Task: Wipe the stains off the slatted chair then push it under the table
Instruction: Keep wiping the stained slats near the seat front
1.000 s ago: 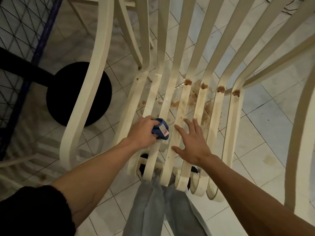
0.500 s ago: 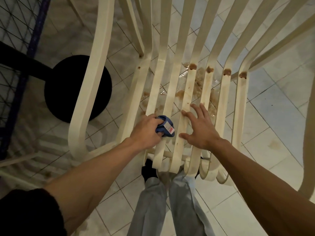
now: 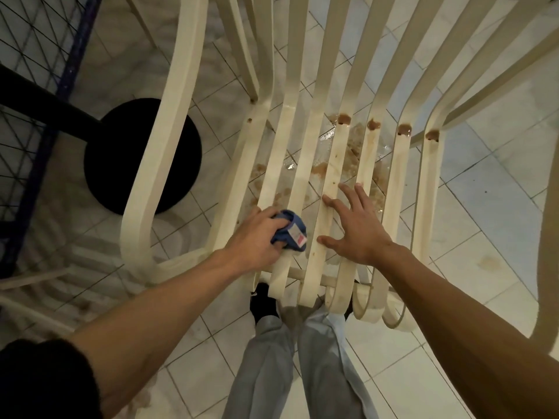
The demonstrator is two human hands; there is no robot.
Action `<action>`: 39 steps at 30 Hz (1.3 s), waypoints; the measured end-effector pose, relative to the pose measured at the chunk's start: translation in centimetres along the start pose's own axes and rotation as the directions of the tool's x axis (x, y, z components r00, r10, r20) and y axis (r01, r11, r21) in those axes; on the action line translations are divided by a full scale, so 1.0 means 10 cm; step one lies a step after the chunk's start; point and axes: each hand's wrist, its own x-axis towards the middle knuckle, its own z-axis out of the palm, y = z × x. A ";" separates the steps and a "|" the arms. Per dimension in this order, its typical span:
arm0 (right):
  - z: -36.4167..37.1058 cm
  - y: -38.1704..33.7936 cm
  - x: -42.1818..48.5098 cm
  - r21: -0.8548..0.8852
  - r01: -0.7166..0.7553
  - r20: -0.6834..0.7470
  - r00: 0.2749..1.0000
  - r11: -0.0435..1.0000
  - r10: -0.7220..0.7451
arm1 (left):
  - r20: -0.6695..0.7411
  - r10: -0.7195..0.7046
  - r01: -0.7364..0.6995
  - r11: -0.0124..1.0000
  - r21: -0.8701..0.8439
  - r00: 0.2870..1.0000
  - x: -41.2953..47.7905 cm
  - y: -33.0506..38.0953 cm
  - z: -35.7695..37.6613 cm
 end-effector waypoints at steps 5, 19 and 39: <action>0.00 -0.01 0.00 0.008 -0.004 -0.004 1.000 1.000 0.004 | 0.100 0.070 -0.072 0.997 0.012 0.993 -0.16 -0.09 -0.01; 0.00 0.03 0.00 -0.003 -0.002 0.006 1.000 1.000 0.003 | -0.047 0.050 -0.050 0.999 -0.012 0.998 -0.50 -0.06 0.21; -0.06 -0.02 -0.02 0.044 -0.048 0.049 0.998 0.998 0.046 | -0.171 -0.095 0.088 0.995 -0.047 0.981 -0.28 -0.49 -0.18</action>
